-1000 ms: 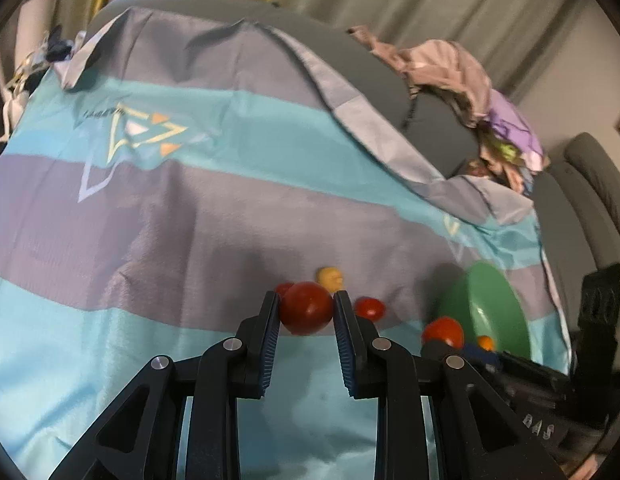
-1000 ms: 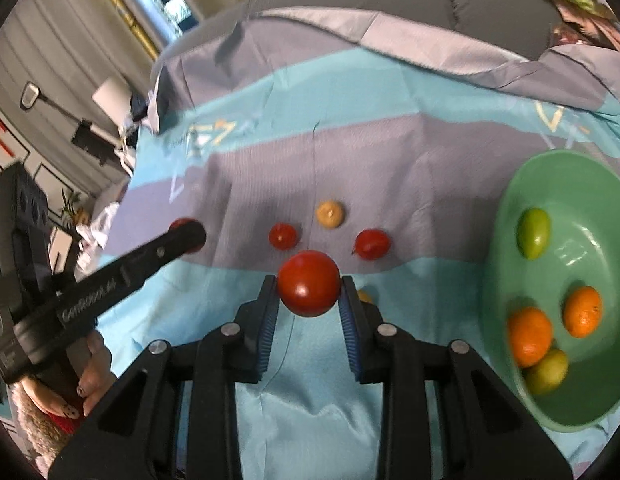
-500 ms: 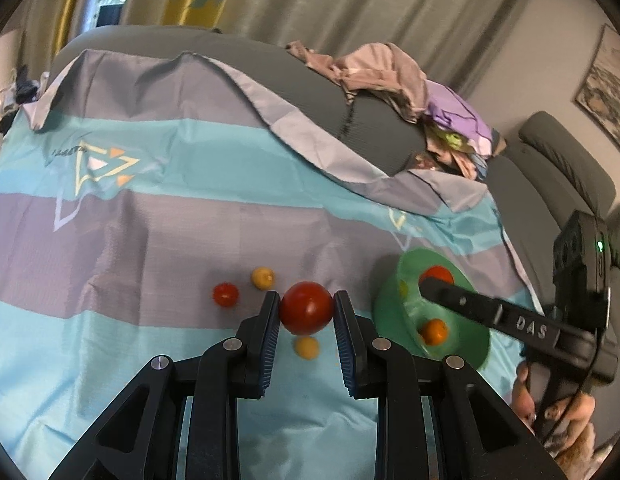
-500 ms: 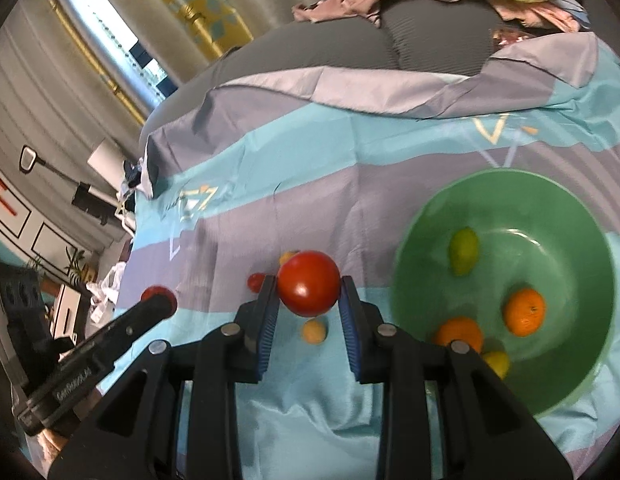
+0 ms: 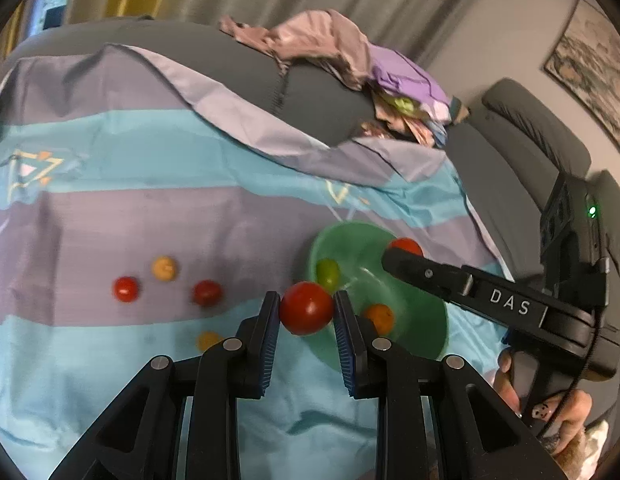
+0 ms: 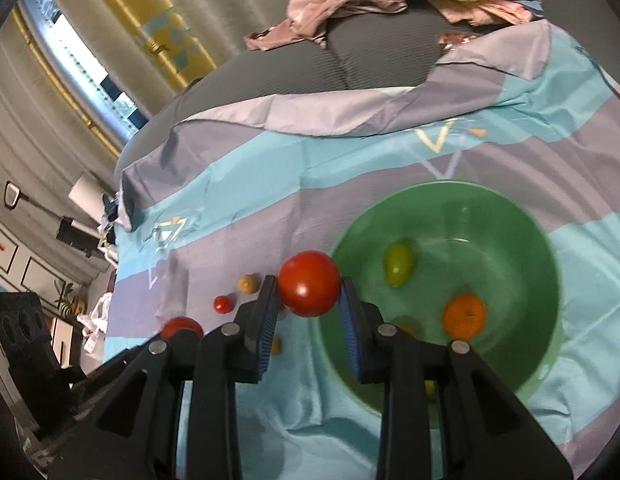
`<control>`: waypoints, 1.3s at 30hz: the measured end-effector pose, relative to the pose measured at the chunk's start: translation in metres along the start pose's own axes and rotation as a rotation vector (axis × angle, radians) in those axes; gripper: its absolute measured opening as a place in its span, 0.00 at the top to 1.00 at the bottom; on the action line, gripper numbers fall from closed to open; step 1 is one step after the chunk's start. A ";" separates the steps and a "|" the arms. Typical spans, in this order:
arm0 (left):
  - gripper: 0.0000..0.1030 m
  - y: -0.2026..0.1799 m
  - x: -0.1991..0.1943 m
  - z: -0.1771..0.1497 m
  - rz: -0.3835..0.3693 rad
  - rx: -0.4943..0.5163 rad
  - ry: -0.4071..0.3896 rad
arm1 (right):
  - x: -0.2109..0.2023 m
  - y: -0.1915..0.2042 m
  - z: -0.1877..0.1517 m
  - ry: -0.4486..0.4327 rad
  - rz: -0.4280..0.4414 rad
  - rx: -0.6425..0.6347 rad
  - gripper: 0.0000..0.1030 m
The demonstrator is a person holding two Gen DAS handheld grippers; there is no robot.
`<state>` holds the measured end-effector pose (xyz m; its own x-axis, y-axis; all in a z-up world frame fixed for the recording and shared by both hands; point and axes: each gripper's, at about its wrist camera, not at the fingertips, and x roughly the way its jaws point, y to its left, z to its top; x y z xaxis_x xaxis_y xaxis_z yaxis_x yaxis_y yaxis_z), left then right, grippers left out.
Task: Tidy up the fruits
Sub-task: 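Carry both held red cherry tomatoes over the green bowl with both tools, then open both tools to drop the red cherry tomatoes into the green bowl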
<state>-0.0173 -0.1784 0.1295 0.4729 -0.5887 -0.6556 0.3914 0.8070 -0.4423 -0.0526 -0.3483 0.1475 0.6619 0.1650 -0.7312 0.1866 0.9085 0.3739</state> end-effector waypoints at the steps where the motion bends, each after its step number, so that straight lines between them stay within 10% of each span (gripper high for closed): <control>1: 0.74 -0.002 0.003 0.000 -0.005 0.003 0.005 | -0.001 -0.002 0.001 -0.003 -0.007 0.004 0.70; 39: 0.74 -0.072 0.113 -0.016 -0.047 0.098 0.257 | 0.014 -0.087 0.006 0.104 -0.167 0.159 0.69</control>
<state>-0.0049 -0.3028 0.0771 0.2419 -0.5841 -0.7748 0.4890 0.7631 -0.4226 -0.0552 -0.4274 0.1079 0.5354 0.0641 -0.8422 0.4043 0.8560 0.3222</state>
